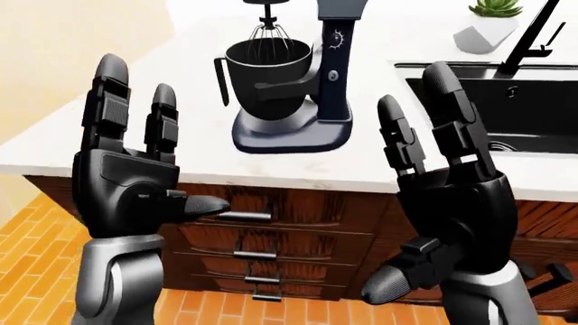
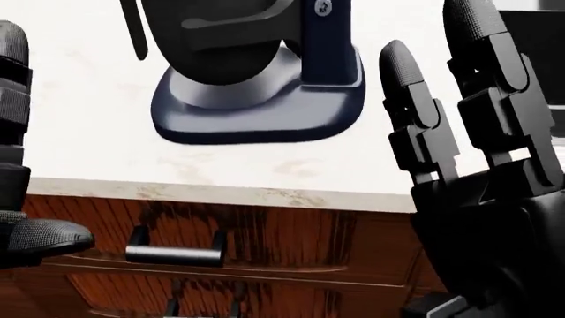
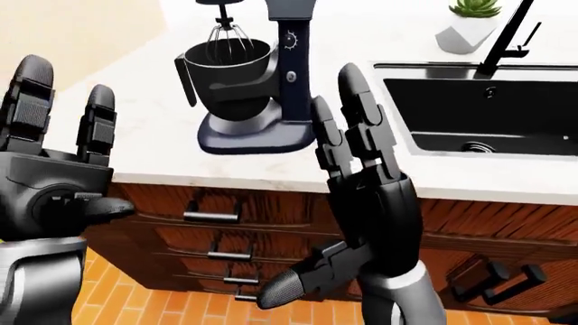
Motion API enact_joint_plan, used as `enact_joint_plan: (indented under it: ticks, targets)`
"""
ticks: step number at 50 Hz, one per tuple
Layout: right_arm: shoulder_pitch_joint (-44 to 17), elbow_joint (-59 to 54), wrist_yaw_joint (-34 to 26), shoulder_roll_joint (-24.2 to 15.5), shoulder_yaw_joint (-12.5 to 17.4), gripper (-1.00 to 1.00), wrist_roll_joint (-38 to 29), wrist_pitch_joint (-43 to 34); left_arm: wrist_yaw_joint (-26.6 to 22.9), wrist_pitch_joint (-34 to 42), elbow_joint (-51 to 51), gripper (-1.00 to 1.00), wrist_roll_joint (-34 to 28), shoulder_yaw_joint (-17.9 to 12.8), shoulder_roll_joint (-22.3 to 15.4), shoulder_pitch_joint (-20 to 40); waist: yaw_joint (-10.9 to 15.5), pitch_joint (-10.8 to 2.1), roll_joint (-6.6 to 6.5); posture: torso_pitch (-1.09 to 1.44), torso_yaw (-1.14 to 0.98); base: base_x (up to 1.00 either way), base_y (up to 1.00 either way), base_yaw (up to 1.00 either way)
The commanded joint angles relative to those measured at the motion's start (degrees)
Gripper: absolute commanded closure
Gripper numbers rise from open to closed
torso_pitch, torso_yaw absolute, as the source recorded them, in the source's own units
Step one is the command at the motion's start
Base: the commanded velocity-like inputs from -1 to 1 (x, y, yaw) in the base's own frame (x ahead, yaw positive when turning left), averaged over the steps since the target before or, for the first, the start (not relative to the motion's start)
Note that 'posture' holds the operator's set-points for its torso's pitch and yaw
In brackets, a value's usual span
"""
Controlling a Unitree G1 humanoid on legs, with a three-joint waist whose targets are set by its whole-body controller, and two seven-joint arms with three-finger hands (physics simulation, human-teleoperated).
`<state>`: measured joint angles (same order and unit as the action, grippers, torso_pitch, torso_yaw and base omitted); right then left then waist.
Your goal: Open the stand mixer head.
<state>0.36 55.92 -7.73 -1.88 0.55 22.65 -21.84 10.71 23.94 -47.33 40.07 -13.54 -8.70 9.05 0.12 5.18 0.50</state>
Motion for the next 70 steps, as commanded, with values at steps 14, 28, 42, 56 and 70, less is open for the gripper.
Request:
enact_joint_plan:
  ticks: [14, 28, 42, 56, 70]
  targets:
    - [-1.0, 2.8, -0.5, 0.3, -1.7, -1.0, -1.3, 2.4, -0.1, -2.1, -2.9, -1.0, 0.0, -1.6, -0.8, 1.7, -0.3, -4.08, -1.27, 0.0, 0.0, 0.02, 0.0, 0.0]
    - [-0.9, 2.7, -0.8, 0.3, -1.9, -1.0, -1.4, 2.5, -0.5, -2.5, -2.8, -1.0, -0.9, -1.3, -0.8, 1.9, -0.6, -4.28, -0.71, 0.0, 0.0, 0.0, 0.0, 0.0]
    - [-0.7, 2.5, -0.9, 0.4, -1.9, -1.0, -1.3, 2.7, -0.6, -1.9, -2.6, -1.0, -1.2, -1.6, -1.0, 2.2, -0.9, -7.71, -0.96, -0.11, 0.0, 0.0, 0.0, 0.0]
    - [-1.3, 2.6, 0.0, 0.3, -1.3, -1.0, -0.2, 1.6, -0.2, -1.8, -2.9, -1.0, -0.6, -1.7, -1.2, 2.2, 0.2, -15.34, -0.52, -0.25, 0.0, 0.0, 0.0, 0.0]
    - [-2.6, 2.8, 2.1, 0.4, -0.2, -1.0, 2.3, -0.9, 0.8, -2.0, -2.8, -1.0, -0.2, -1.9, -1.3, 2.7, 1.1, -19.65, 0.01, -0.33, 0.0, 0.0, 0.0, 0.0]
